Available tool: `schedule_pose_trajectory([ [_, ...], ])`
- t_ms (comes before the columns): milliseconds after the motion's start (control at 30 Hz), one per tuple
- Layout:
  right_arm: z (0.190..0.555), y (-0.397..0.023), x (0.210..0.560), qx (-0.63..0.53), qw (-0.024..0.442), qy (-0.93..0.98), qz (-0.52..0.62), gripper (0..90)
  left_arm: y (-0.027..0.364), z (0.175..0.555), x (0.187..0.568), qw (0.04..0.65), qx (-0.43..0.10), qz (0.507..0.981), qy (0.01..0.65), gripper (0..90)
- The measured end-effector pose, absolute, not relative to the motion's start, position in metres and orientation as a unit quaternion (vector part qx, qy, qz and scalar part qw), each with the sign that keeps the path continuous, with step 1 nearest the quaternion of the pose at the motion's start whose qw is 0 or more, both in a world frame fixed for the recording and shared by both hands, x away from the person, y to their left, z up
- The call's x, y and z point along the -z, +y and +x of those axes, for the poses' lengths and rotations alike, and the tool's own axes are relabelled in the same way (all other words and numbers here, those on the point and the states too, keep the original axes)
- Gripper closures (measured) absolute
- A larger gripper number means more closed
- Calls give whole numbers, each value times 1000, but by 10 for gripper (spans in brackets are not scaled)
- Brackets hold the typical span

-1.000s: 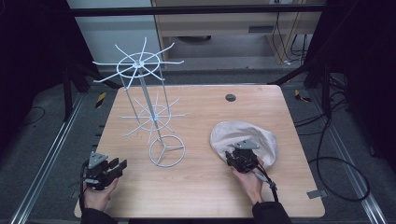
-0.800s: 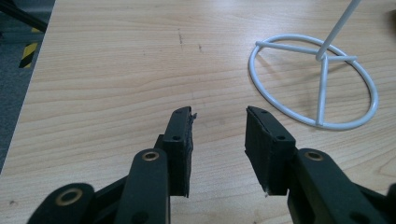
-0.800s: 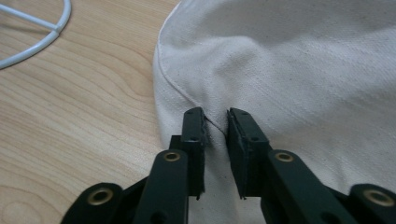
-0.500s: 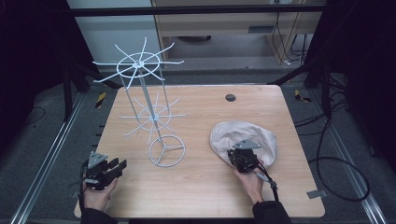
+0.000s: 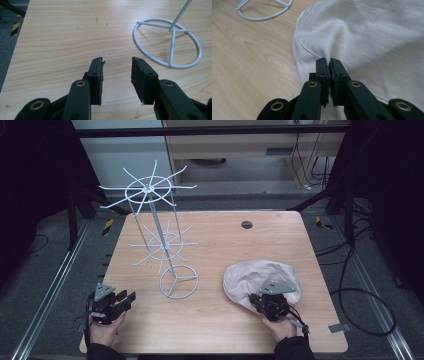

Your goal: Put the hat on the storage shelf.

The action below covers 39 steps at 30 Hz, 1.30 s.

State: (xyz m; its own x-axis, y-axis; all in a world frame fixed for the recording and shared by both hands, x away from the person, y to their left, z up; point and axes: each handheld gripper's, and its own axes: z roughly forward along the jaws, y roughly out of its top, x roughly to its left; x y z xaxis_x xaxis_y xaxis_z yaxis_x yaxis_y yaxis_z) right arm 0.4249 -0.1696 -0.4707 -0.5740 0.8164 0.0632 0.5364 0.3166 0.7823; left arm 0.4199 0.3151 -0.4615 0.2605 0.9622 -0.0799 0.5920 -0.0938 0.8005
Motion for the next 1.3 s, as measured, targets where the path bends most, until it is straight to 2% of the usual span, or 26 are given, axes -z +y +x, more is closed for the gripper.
schedule_pose_trajectory([
  [67,413,-178,473,-400,169,792,429,859,315,420,462,377,-243,699,556,614],
  [267,409,-180,479,-387,162,797,436,840,312,415,461,385,-228,705,551,625],
  [300,409,-180,480,-387,159,796,438,803,310,413,460,387,-228,706,547,631],
  [333,409,-180,480,-387,159,796,438,803,308,412,460,389,-227,709,542,631],
  [367,407,-180,477,-392,166,792,438,767,303,410,458,392,-224,716,533,629],
  [533,403,-187,469,-412,184,777,439,715,286,406,456,402,-217,729,510,592],
  [567,401,-192,464,-418,202,767,442,697,281,405,455,404,-216,734,502,575],
  [833,402,-213,454,-432,223,741,463,679,244,404,451,404,-212,766,452,544],
  [1300,400,-234,445,-434,251,718,483,638,198,413,438,420,-204,779,418,523],
])
